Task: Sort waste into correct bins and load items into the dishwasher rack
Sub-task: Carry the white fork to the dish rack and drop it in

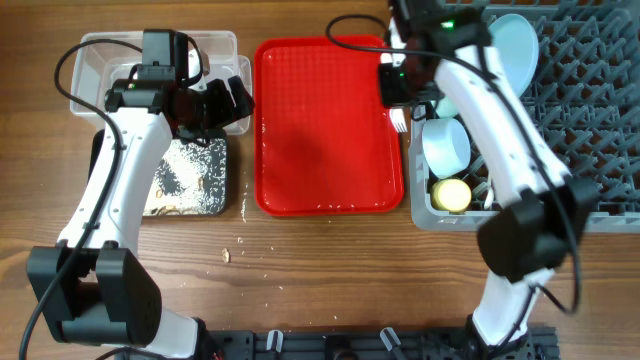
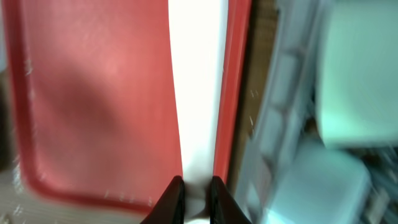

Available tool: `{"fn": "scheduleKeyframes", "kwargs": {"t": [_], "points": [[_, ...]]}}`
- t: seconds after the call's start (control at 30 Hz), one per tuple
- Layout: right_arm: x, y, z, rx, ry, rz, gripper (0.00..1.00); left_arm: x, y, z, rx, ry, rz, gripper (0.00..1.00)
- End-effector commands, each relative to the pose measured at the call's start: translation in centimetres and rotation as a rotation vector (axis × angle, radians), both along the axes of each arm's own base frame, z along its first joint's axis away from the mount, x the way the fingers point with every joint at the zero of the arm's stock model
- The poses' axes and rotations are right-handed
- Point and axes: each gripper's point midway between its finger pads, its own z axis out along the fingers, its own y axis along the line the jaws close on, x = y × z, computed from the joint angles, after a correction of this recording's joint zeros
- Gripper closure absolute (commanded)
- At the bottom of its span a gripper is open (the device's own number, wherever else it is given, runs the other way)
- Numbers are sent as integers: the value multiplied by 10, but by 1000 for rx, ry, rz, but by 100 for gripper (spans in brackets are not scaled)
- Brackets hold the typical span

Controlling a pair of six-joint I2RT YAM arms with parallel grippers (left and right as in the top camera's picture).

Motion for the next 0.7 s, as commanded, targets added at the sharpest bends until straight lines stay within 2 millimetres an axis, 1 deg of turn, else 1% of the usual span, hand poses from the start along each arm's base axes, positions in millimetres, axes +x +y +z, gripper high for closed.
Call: {"fn": "scheduleKeyframes", "kwargs": {"t": [0.0, 0.07, 0.13, 0.2, 0.23, 0.3, 0.37, 0.43, 0.47, 0.6, 0.67], "points": [[-20, -37, 43, 11, -37, -138, 96, 1, 1, 7, 6, -21, -1, 0], [-31, -65, 52, -23, -25, -245, 96, 1, 1, 7, 6, -21, -1, 0], [-44, -99, 57, -73, 0, -388, 96, 1, 1, 7, 6, -21, -1, 0], [-56, -134, 56, -139, 33, -544, 96, 1, 1, 7, 6, -21, -1, 0], [-61, -149, 55, -162, 47, -600, 96, 1, 1, 7, 6, -21, -1, 0], [-66, -168, 47, -168, 82, -669, 96, 1, 1, 7, 6, -21, -1, 0], [-71, -181, 36, -170, 113, -721, 96, 1, 1, 7, 6, -21, -1, 0], [-73, -188, 20, -176, 142, -751, 95, 1, 1, 7, 6, -21, -1, 0], [-75, -190, 13, -179, 153, -757, 96, 1, 1, 7, 6, -21, -1, 0], [-87, -192, -23, -201, 225, -766, 96, 1, 1, 7, 6, -21, -1, 0], [-90, -192, -35, -207, 243, -766, 94, 1, 1, 7, 6, -21, -1, 0]]}}
